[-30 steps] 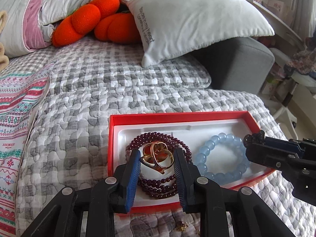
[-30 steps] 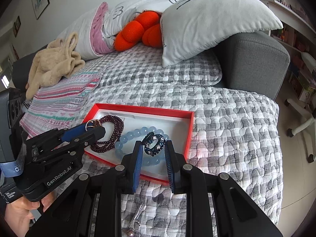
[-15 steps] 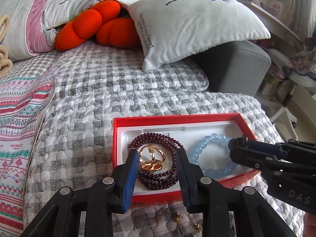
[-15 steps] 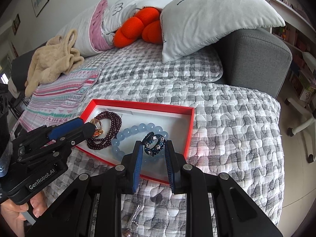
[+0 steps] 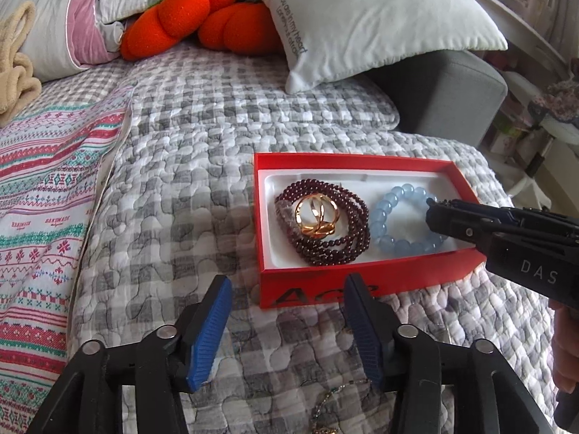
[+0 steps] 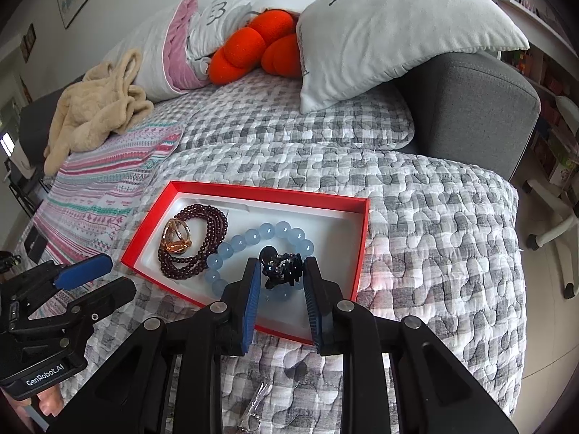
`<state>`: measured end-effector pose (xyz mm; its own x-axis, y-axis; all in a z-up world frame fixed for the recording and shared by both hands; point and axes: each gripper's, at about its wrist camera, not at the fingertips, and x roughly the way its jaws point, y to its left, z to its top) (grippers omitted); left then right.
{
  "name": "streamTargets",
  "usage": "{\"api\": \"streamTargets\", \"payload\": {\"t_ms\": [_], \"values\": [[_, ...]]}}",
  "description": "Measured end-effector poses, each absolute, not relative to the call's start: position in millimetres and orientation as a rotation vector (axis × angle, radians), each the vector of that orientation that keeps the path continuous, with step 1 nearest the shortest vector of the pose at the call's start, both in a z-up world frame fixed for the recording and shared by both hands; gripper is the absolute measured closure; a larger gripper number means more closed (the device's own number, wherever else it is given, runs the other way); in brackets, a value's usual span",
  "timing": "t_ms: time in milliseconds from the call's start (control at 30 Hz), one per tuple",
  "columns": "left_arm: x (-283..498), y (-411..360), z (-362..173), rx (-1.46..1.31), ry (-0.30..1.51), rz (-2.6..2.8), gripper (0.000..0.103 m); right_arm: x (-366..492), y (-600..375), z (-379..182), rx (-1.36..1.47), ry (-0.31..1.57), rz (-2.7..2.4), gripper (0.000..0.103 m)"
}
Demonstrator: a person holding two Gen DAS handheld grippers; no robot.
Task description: Organize jewelry
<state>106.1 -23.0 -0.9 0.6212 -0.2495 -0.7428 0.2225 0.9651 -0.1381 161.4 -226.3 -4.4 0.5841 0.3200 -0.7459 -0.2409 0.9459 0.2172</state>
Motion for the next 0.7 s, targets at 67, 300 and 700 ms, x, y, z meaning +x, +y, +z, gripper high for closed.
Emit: {"api": "streamTargets", "payload": {"t_ms": [67, 300, 700], "values": [[105.0, -18.9, -1.4, -0.055, 0.87, -0.273, 0.041, 160.7, -226.6, -2.9, 0.103, 0.893, 0.333, 0.068], [89.7, -9.7, -1.3, -0.076, 0.891, -0.288, 0.033, 133.6, -225.2, 18.5, 0.085, 0.853, 0.371, 0.054], [46.5, -14.5, -20.1, 0.065, 0.917, -0.369, 0.03, 78.0, -226.7, 4.2, -0.059, 0.903, 0.362, 0.049]]}}
